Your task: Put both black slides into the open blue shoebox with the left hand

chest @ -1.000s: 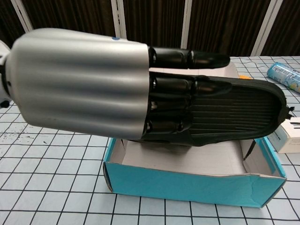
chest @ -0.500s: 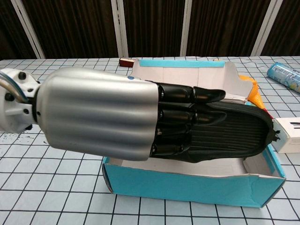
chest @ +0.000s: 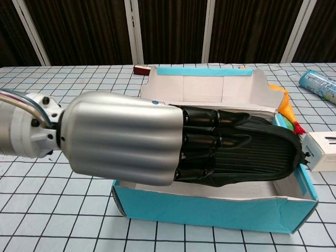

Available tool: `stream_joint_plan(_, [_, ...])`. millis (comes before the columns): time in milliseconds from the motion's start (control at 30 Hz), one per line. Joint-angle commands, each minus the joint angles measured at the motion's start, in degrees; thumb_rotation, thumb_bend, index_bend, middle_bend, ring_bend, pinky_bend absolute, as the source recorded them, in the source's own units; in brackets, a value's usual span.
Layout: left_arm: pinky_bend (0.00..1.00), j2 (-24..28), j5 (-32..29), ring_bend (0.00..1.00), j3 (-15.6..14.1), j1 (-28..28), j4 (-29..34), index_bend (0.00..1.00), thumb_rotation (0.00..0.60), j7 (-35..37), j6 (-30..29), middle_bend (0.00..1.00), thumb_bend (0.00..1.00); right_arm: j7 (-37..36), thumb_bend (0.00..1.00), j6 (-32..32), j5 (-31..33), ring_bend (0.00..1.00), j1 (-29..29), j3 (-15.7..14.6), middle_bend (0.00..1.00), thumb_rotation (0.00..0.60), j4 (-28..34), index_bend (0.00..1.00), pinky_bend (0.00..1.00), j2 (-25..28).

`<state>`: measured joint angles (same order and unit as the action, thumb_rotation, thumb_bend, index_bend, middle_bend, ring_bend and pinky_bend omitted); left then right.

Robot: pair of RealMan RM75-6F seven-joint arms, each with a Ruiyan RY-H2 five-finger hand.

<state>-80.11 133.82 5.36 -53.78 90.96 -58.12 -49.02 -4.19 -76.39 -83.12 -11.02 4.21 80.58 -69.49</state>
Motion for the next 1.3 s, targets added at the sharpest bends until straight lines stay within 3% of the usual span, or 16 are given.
stream_joint_plan(33, [0.0,-0.9,-0.2,0.03,-0.3,-0.5,-1.0,0.37,0.6,0.4,-0.4,0.47,0.47,0.0,0.23,0.0,0.0,0.26,0.0,0.0,0.2,0.6,0.0,0.13,0.2,0.0])
stream_joint_plan(967, [0.0,-7.0,-2.4,0.03,-7.2,-1.8,-9.1,0.37,0.6,8.4,-3.3,0.48,0.48,-0.3,0.23,0.3,0.1,0.26,0.0,-0.1,0.2,0.6,0.3,0.13,0.2,0.3])
stream_joint_plan(1300, [0.0,-7.6,-5.5,0.04,-7.7,-1.1,-10.0,0.36,0.6,9.7,-3.1,0.5,0.49,-0.3,0.23,0.4,0.1,0.26,0.0,-0.1,0.2,0.6,0.3,0.13,0.19,0.3])
